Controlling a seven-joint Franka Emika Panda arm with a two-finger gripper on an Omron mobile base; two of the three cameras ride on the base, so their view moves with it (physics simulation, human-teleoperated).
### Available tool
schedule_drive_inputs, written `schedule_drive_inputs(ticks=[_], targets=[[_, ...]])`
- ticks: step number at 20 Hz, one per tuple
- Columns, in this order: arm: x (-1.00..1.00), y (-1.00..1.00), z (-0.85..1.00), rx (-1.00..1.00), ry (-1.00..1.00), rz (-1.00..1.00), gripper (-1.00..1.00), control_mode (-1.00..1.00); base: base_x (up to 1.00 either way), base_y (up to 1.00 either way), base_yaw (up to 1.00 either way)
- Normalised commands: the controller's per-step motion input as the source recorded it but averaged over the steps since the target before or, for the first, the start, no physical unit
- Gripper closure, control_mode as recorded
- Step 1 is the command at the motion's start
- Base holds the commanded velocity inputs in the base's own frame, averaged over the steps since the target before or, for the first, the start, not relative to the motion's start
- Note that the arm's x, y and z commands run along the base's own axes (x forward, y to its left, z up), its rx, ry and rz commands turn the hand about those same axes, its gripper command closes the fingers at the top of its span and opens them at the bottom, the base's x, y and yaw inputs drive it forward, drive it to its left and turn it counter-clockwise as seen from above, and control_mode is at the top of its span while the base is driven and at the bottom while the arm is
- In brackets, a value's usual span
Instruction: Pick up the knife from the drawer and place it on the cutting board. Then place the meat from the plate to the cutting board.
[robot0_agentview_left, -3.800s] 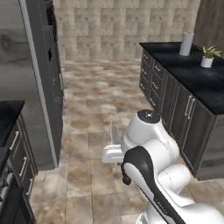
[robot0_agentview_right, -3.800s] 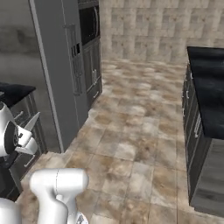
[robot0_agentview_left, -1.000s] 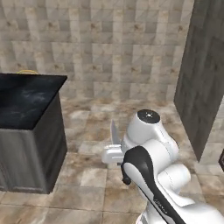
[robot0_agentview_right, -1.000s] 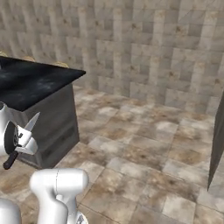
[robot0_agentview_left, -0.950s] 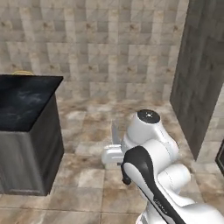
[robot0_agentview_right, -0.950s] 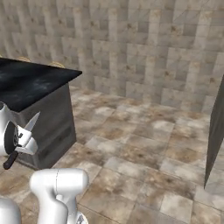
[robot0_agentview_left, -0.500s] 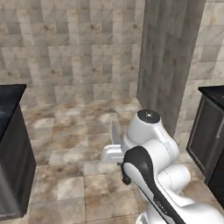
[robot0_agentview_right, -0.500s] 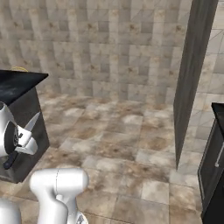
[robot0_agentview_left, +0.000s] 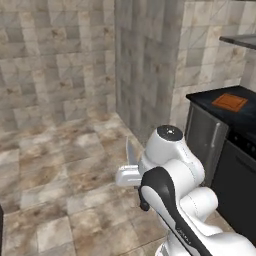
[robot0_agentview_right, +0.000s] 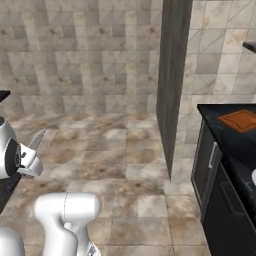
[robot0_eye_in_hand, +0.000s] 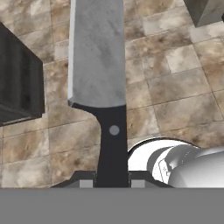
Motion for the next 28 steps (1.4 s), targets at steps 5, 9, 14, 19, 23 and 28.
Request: schedule_drive_inputs(ticks=[5, 9, 14, 19, 23, 28], targets=[[0.00, 0.00, 0.00, 0.00, 0.00, 0.00, 1.00, 1.00, 0.27, 0.00, -0.41], [0.00, 0.00, 0.00, 0.00, 0.00, 0.00, 1.00, 1.00, 0.34, 0.01, -0.40], [0.00, 0.00, 0.00, 0.00, 0.00, 0.00, 1.00, 1.00, 0.41, 0.05, -0.38], [0.00, 0.00, 0.00, 0.00, 0.00, 0.00, 1.00, 1.00, 0.48, 0.11, -0.38], [0.00, 0.00, 0.00, 0.00, 0.00, 0.00, 1.00, 1.00, 0.45, 0.06, -0.38], [0.00, 0.00, 0.00, 0.00, 0.00, 0.00, 1.00, 1.00, 0.44, 0.05, -0.38]])
